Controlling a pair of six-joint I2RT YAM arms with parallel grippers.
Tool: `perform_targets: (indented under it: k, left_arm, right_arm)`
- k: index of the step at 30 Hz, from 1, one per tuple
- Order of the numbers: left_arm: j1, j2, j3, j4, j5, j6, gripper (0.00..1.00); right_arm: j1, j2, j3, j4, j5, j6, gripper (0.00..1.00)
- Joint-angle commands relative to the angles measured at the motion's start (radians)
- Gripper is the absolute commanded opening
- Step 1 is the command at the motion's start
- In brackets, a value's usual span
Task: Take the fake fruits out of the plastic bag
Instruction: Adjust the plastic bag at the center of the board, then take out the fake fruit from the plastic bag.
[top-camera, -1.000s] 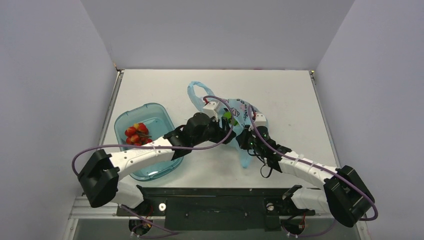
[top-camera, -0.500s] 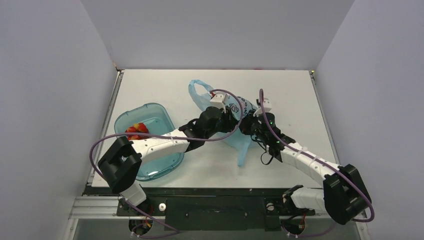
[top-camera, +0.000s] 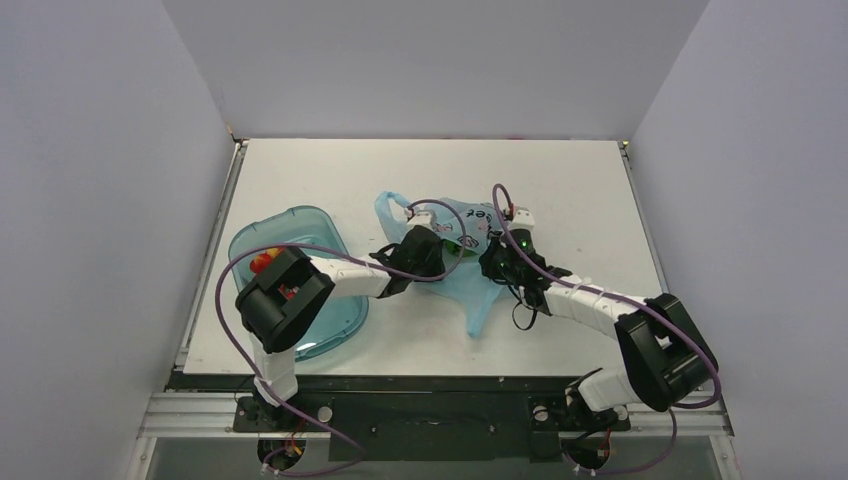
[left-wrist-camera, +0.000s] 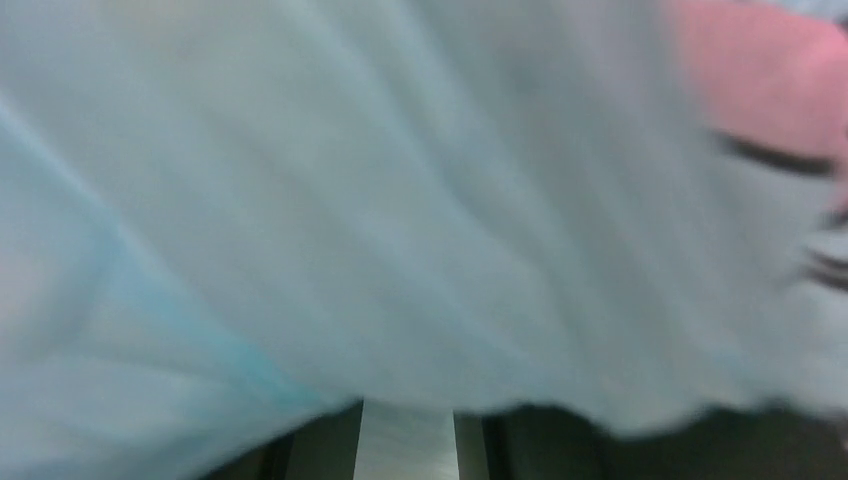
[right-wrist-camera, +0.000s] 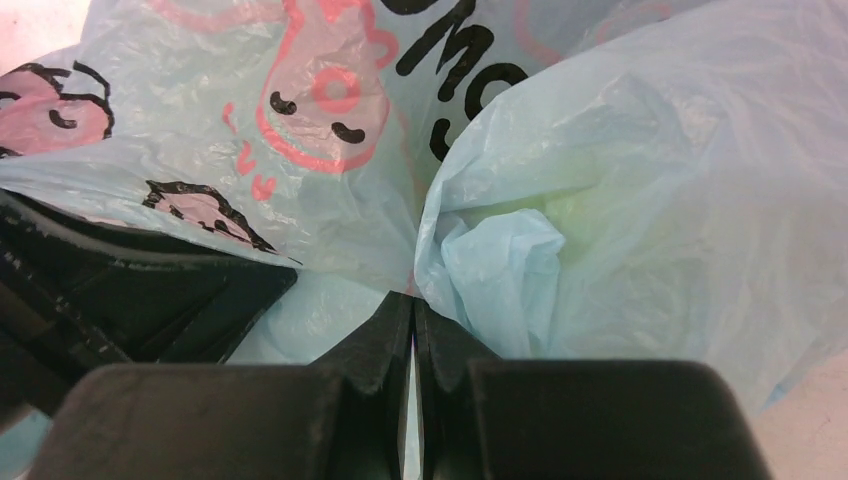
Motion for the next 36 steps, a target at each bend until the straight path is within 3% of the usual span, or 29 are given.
perform_targets:
  k: [1,6,14,19,36]
  left_arm:
    - [-0.025,-0.069,-0.003,0.041,0.031,-0.01,0.33]
    - [-0.027,-0.101,0.045,0.056,0.037,0.011,0.49]
    - [-0.026,-0.004,0.245,0.008,-0.017,0.125,0.64]
    - [-0.028,0.076,0.363,-0.057,-0.04,0.176,0.68]
    - [-0.031,0.246,0.514,-0.119,-0.034,0.24,0.79]
  right_arm:
    - [-0.01,0.009,-0.01,0.035,0.018,-0.003,0.0]
    - [-0.035,0.012,-0.046,0.056,-0.006,0.029,0.0]
    - [-0.066,-0.016,-0.088,0.141,-0.088,0.027,0.0]
    - [-0.067,-0.023,-0.092,0.146,-0.075,0.017,0.0]
    - [-0.082,-0.015,-0.093,0.168,-0.066,0.015,0.0]
